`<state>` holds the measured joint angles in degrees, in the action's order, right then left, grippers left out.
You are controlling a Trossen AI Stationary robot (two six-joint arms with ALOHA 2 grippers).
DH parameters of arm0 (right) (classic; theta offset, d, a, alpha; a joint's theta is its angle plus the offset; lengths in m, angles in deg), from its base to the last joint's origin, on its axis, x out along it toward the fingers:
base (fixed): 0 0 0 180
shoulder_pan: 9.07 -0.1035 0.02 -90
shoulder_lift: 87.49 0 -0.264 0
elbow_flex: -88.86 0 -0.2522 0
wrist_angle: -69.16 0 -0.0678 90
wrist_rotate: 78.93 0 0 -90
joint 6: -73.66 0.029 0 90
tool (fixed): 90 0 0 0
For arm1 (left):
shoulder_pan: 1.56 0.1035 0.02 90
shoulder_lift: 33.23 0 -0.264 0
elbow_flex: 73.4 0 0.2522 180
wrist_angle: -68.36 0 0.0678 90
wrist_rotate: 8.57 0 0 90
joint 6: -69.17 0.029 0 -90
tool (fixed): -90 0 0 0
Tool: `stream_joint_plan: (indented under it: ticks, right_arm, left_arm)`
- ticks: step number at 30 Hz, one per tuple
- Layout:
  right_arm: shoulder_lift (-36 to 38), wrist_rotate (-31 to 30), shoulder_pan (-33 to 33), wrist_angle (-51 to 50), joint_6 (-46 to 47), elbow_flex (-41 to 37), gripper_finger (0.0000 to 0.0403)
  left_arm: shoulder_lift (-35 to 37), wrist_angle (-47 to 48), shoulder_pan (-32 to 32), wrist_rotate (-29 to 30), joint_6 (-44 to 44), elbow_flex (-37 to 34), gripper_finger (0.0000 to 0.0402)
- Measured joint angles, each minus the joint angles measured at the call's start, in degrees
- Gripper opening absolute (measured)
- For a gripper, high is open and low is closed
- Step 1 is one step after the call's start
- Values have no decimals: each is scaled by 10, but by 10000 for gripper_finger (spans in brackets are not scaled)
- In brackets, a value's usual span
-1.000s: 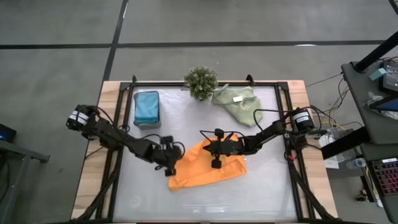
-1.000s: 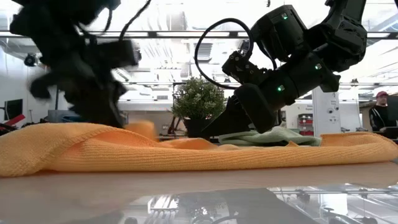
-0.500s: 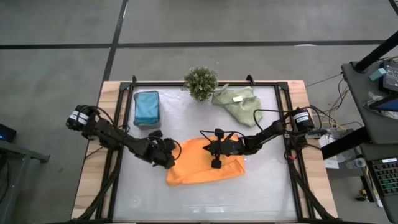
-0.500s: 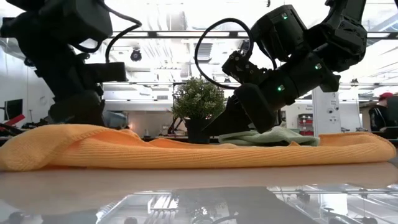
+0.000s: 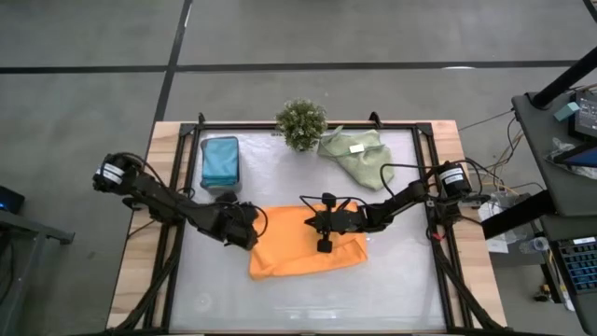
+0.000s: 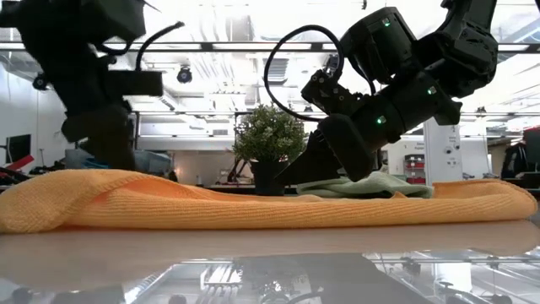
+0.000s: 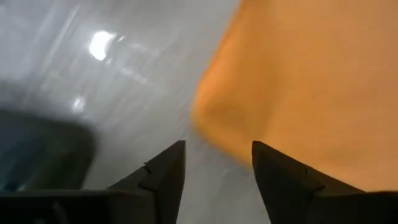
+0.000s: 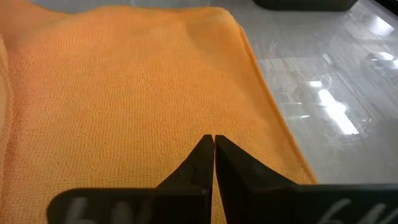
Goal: Fold microfiber towels
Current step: Fold the orange microfiber cloth
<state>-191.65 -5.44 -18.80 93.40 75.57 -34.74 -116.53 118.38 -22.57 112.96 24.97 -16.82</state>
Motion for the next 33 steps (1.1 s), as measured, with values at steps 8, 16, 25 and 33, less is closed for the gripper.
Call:
stream_joint_plan:
  ticks: [8,16,25,33]
  right_arm:
    - [0,0,-1,0,0,1,9]
    - [6,-18,1,-65,9,1,9]
    - [8,-45,58,-133,-21,3,9]
    - [92,-39,61,-227,-18,2,9]
  left_arm:
    - [-48,-208,3,39,132,-22,141]
    - [-124,-203,28,94,131,-23,68]
    - [-150,-206,64,126,131,-21,18]
    - [-74,-199,66,110,237,-13,12]
